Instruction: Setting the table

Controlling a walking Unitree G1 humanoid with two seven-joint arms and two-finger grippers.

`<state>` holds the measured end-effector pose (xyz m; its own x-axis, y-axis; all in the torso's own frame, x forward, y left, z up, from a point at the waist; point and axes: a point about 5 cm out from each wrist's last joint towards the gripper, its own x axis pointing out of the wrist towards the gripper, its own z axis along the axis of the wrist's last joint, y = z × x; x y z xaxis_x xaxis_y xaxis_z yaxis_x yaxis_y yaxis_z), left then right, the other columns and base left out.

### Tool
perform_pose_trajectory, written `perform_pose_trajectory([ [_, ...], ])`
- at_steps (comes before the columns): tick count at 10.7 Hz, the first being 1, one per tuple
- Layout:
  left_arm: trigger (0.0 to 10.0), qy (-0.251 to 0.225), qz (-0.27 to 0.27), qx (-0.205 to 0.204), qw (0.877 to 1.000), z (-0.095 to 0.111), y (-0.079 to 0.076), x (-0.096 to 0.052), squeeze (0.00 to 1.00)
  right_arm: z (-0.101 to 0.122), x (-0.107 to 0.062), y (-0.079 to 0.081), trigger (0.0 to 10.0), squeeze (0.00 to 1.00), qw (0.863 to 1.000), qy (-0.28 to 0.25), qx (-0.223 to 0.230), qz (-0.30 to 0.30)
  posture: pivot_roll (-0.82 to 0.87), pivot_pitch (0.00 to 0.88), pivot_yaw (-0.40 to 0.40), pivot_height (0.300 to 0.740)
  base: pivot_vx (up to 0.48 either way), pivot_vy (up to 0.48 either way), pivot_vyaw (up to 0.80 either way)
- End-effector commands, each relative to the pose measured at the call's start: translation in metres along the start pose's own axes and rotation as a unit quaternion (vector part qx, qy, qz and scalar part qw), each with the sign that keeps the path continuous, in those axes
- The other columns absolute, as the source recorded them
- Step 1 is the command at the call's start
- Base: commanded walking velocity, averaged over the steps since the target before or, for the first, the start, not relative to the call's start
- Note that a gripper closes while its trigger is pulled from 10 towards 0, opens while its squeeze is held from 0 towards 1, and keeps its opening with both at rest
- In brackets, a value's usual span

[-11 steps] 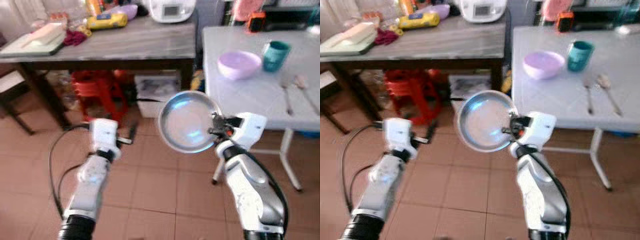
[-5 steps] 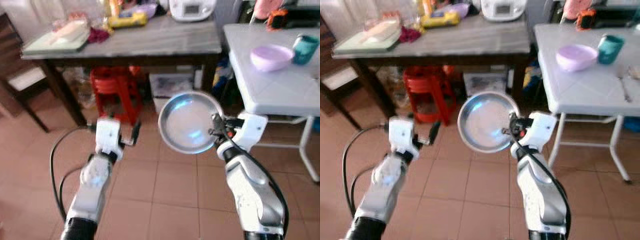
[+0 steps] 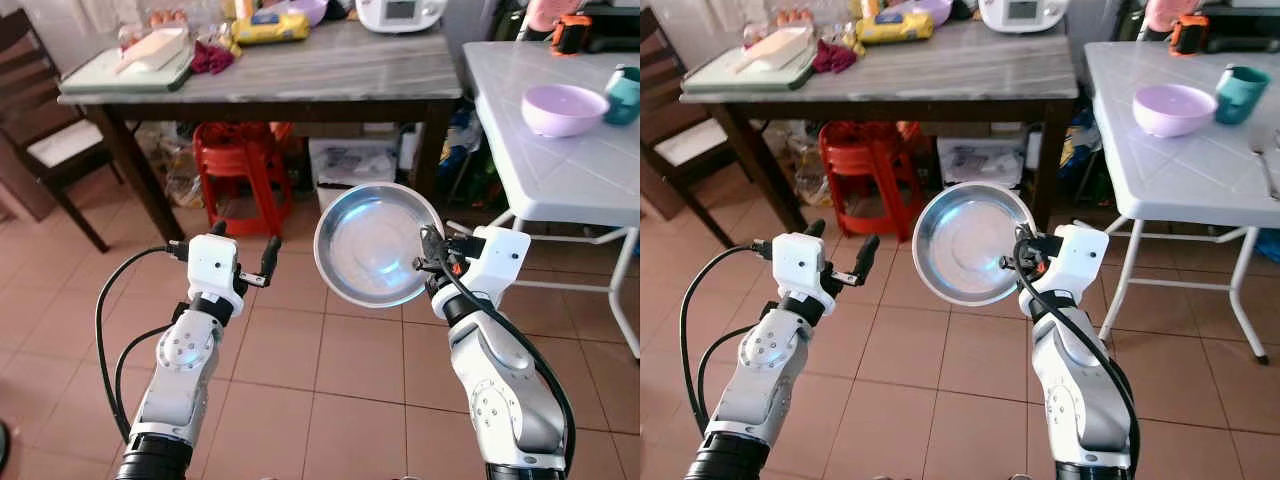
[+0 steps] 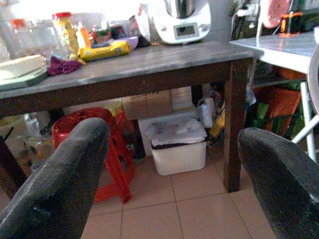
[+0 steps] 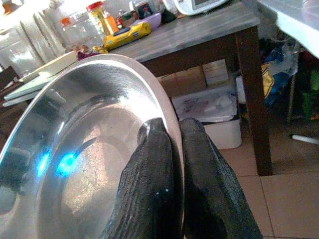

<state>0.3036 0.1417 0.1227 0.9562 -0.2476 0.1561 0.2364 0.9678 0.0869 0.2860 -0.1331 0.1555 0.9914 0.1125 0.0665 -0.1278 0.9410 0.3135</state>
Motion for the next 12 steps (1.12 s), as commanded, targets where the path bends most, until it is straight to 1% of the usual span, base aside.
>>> perform_pose_trajectory([
  [1, 10.0, -0.004, -0.001, 0.007, 1.0, 0.0031, 0.0035, -0.0001, 0.0, 0.0054, -0.0002, 0.0033, 10.0, 0.0, 1.0, -0.015, 0.0, 0.006, -0.06, 0.079, 0.082, 0.74, 0.259, 0.0, 0.0],
  [5, 10.0, -0.001, -0.005, 0.007, 1.0, 0.0019, 0.0025, -0.0018, 0.0, 0.0048, -0.0008, 0.0038, 10.0, 0.0, 1.0, -0.014, 0.001, 0.007, -0.05, 0.083, 0.088, 0.74, 0.303, 0.0, 0.0],
  [9, 10.0, -0.002, -0.011, 0.006, 1.0, 0.0026, 0.001, 0.0009, 0.0, 0.0054, -0.0009, 0.0022, 10.0, 0.0, 1.0, -0.016, -0.001, 0.004, -0.06, 0.082, 0.093, 0.74, 0.36, 0.0, 0.0],
  [12, 10.0, -0.002, -0.013, 0.007, 1.0, 0.0025, 0.001, 0.0003, 0.0, 0.0044, -0.0017, 0.003, 10.0, 0.0, 1.0, -0.015, -0.002, 0.005, -0.06, 0.082, 0.096, 0.74, 0.38, 0.0, 0.0],
])
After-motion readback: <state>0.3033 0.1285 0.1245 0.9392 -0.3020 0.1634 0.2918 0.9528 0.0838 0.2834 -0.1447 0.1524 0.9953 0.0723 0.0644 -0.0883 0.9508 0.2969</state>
